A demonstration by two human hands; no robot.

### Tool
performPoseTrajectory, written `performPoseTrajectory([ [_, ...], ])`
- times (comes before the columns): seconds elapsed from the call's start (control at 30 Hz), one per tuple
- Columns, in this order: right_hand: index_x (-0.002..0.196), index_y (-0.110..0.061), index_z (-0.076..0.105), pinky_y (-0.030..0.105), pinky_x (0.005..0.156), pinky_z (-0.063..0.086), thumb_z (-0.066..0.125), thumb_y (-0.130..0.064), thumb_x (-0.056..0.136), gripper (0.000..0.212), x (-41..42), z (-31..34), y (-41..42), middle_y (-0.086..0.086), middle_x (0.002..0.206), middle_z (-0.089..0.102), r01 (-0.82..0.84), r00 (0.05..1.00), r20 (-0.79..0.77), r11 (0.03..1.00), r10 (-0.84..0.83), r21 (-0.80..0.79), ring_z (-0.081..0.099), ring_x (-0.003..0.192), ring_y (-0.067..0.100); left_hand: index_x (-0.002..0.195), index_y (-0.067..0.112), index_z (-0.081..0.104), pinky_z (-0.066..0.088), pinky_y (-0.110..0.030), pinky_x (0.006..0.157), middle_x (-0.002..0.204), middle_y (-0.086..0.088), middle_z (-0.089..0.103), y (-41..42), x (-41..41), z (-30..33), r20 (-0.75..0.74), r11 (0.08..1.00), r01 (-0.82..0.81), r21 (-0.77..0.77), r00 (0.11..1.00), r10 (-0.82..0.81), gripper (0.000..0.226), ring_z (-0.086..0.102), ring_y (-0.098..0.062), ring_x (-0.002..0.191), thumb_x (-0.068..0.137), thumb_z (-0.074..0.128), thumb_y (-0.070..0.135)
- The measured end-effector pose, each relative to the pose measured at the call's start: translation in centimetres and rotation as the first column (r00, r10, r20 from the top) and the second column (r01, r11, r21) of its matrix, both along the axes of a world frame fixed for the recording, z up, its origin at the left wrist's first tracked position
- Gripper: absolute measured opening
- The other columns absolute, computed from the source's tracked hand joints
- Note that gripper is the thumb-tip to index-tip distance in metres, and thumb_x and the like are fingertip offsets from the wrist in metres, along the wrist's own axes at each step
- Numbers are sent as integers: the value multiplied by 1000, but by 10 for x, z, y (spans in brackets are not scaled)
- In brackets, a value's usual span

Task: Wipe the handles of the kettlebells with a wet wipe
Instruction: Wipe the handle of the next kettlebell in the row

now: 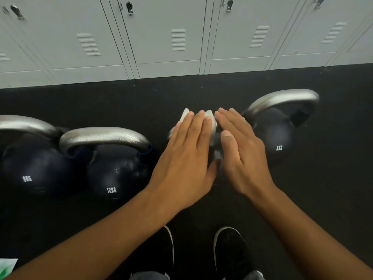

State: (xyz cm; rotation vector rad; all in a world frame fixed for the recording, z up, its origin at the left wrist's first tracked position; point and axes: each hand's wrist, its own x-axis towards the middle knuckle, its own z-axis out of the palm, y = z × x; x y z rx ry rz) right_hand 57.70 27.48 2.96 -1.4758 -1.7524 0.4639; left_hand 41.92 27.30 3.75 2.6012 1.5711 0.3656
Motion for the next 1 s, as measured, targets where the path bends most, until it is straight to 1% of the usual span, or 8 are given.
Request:
performPoseTrajectory([
  [0.13,150,-8,54,33,129,21,25,-33,104,60,-4,0,0,3,158,50,-11,1000,18,1000,11,4,33,154,14,163,7,11,20,-46,129,171,-13,15,8,-4,2,92,996,-80,-50,992,84,90,11,-27,159,96,39,58],
  [0.23,151,-9,54,34,129,22,25,-33,104,59,-2,0,-1,2,158,49,-15,1000,21,1000,15,12,32,154,13,164,8,6,21,-45,128,172,-11,10,-2,-9,-7,156,986,-149,-76,975,160,91,6,-25,160,97,40,58],
  [0.37,152,-9,52,34,129,20,23,-32,105,60,-2,-3,1,2,160,47,-18,999,39,1000,17,14,30,155,13,164,5,0,17,-48,129,173,-14,-4,-14,-7,-10,71,995,-94,-26,993,95,89,-7,-27,160,101,35,58],
  [0.53,151,-11,52,29,129,20,24,-27,106,55,-2,-5,2,-10,153,45,-36,999,40,997,33,74,31,152,6,163,4,11,19,-50,128,172,-16,10,-2,2,-3,-5,998,-3,58,1000,3,81,4,-30,160,101,26,54],
  [0.67,151,-9,53,24,128,19,24,-27,106,57,-1,-6,2,2,156,51,-14,999,41,998,11,56,33,153,13,163,6,15,20,-49,128,170,-15,19,6,2,0,48,999,-41,21,998,40,84,14,-29,159,97,41,52],
  [0.8,151,-8,52,20,127,18,22,-30,106,59,-1,-7,2,3,158,50,-5,999,43,1000,4,28,32,154,14,162,4,15,22,-48,128,170,-16,18,-2,0,-4,84,996,-91,14,992,90,89,10,-29,160,97,55,48],
  [0.9,151,-8,53,23,127,21,22,-30,106,59,-1,-6,1,2,157,51,-3,1000,24,1000,2,28,32,154,14,163,4,11,20,-46,129,172,-15,11,-11,-4,-7,100,994,-108,-1,989,107,90,3,-27,161,97,55,48],
  [1.0,151,-8,54,19,126,19,23,-31,106,59,-1,-5,0,2,157,50,3,1000,17,1000,-3,24,32,154,14,163,3,12,21,-46,129,172,-15,10,-17,-6,-8,99,993,-115,3,989,114,90,2,-27,161,97,53,47],
])
